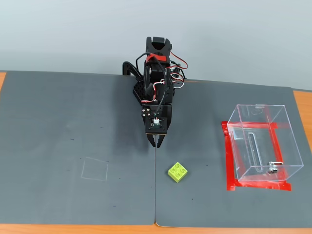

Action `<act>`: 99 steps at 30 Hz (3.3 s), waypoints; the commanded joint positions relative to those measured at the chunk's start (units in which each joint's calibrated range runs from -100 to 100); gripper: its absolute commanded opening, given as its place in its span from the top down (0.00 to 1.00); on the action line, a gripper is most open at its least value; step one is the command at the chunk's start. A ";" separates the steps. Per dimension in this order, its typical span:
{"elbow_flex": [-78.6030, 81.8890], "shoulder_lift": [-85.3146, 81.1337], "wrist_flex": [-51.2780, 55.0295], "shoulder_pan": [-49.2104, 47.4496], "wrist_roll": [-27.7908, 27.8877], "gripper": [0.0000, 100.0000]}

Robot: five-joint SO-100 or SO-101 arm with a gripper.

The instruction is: Pick the green lego block and place it into the transparent box

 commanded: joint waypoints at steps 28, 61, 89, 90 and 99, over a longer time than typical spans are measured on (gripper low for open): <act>0.45 -0.60 0.13 0.52 -0.03 0.98; 0.45 -0.60 0.13 0.52 -0.03 0.98; 0.45 -0.60 0.13 0.30 0.13 0.98; 0.45 -0.60 0.13 0.08 0.13 0.98; 0.36 -0.34 0.13 -1.71 0.44 0.98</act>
